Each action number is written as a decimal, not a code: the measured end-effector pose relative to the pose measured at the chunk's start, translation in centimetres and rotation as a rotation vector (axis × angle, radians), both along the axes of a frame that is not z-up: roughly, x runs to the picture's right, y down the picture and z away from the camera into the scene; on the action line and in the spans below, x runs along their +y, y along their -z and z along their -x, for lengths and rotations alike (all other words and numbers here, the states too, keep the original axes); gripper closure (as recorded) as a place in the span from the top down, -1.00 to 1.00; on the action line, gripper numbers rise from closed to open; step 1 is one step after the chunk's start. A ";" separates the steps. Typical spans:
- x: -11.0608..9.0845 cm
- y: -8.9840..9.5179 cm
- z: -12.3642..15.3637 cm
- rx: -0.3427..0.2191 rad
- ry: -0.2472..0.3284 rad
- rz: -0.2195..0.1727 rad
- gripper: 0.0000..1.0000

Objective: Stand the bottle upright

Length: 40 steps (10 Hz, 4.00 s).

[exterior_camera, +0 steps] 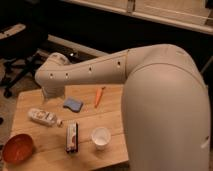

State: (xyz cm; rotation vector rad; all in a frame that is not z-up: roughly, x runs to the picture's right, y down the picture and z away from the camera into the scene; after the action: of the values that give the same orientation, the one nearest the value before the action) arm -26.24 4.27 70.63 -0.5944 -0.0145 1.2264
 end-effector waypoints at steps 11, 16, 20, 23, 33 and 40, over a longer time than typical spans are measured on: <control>-1.0 -0.3 0.0 -0.049 0.242 -0.106 0.29; 1.0 -2.5 -1.1 -0.149 0.639 -0.095 0.29; 3.5 -5.4 -0.6 -0.157 0.683 -0.057 0.29; 6.1 -7.2 -0.3 -0.151 0.631 -0.051 0.29; 11.6 -11.4 0.2 -0.251 0.711 -0.018 0.29; 12.5 -14.5 1.5 -0.266 0.794 0.030 0.29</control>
State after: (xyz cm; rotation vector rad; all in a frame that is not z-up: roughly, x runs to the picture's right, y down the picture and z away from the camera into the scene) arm -27.78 16.80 85.15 -0.6944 0.0160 0.3759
